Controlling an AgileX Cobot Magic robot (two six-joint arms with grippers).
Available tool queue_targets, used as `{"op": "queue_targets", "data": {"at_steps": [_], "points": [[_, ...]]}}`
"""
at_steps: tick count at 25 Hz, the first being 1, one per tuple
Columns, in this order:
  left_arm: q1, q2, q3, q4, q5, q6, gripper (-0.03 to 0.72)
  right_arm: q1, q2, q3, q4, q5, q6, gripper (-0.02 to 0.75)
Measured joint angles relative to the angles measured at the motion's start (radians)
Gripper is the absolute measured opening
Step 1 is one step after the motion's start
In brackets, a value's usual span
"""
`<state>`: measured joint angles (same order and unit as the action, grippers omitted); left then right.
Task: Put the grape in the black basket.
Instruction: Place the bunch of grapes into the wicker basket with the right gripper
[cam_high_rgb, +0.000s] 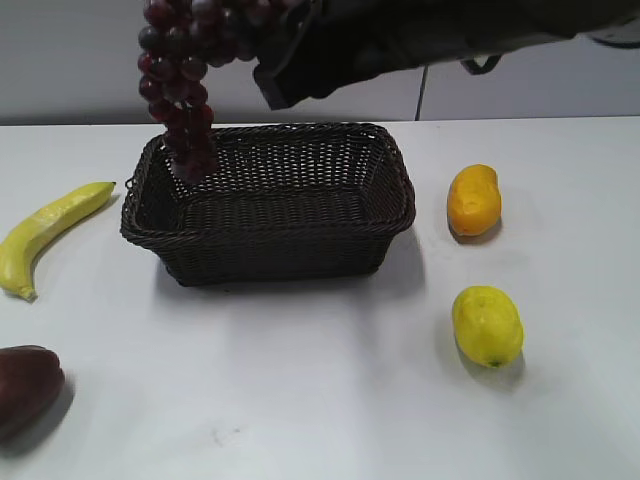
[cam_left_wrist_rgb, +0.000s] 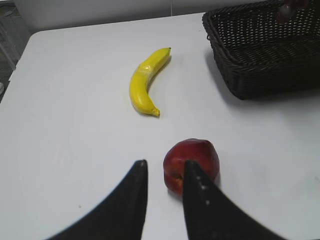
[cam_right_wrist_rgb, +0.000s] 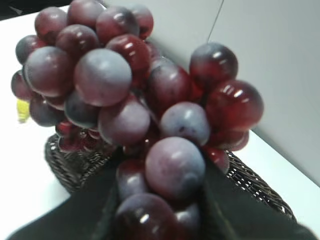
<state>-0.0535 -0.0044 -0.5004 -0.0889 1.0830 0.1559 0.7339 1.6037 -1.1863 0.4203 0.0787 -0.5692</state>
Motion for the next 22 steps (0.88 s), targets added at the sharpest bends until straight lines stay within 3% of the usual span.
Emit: {"op": "queue_targets", "data": {"at_steps": [8, 18, 19, 22], "points": [[0.0, 0.0, 0.0, 0.0, 0.0, 0.0, 0.228, 0.0, 0.204, 0.0, -0.032, -0.158, -0.001, 0.239], [0.0, 0.0, 0.0, 0.0, 0.0, 0.0, 0.228, -0.001, 0.331, 0.0, -0.035, -0.209, -0.001, 0.245], [0.0, 0.0, 0.0, 0.0, 0.0, 0.0, 0.228, -0.001, 0.331, 0.0, -0.035, -0.212, -0.001, 0.283], [0.0, 0.0, 0.0, 0.0, 0.0, 0.0, 0.228, -0.001, 0.331, -0.002, -0.035, -0.241, -0.001, 0.501]]}}
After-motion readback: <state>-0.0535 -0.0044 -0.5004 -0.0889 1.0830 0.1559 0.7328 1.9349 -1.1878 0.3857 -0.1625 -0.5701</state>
